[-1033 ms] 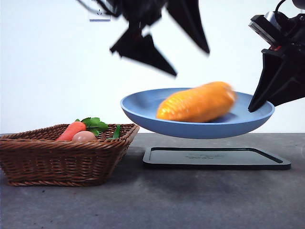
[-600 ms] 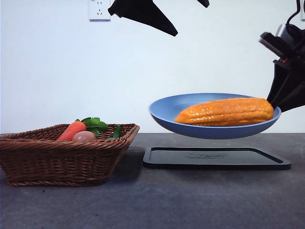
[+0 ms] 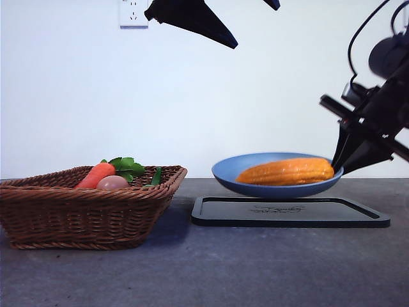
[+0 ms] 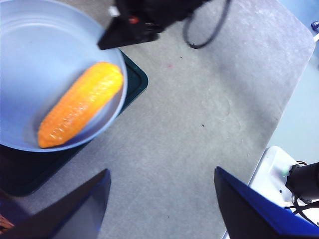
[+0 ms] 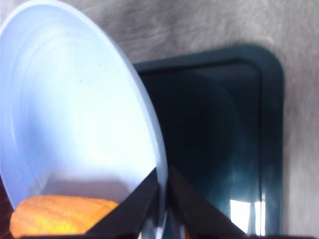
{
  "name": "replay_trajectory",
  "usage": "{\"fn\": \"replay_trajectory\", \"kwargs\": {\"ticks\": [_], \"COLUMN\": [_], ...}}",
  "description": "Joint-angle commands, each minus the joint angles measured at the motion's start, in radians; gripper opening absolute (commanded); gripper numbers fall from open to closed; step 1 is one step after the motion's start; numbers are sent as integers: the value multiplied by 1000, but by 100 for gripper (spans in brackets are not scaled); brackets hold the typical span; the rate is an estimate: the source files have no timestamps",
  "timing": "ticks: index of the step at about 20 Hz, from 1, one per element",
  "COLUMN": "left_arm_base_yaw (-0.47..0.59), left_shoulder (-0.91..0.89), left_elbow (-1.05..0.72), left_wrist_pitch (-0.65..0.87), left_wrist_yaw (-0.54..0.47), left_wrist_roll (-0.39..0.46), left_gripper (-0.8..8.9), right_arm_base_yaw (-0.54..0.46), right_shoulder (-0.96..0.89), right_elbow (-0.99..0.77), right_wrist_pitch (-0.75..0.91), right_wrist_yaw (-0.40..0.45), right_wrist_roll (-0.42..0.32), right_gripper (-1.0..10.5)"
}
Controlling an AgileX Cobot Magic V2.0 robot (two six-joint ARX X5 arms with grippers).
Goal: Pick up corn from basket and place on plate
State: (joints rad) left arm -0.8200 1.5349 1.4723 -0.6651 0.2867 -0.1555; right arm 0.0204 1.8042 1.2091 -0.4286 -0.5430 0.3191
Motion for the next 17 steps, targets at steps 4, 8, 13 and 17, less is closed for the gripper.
{"fn": "replay_trajectory", "kwargs": {"ticks": [4,8,13,17], "left_arm_base_yaw": [-5,-5,-5,-5], "left_shoulder": [2,2,2,2], "left_elbow": [25,25,25,25], "left_wrist_pitch": [5,5,6,5], "left_wrist_yaw": [-2,-2,-3,-3], "left_wrist_roll": [13,13,14,16], "left_gripper": [339,339,339,339], "right_arm_base_yaw": [1,1,2,-2], "right_shoulder": [110,131,131,98], "right_elbow": [40,40,40,41], "right_wrist_pitch": [2,-4,-15,-35], "right_wrist_yaw": [-6,-6,-7,-25], "right_wrist_roll": [7,-1,-16,-21], "right_gripper": [2,2,161,218]}}
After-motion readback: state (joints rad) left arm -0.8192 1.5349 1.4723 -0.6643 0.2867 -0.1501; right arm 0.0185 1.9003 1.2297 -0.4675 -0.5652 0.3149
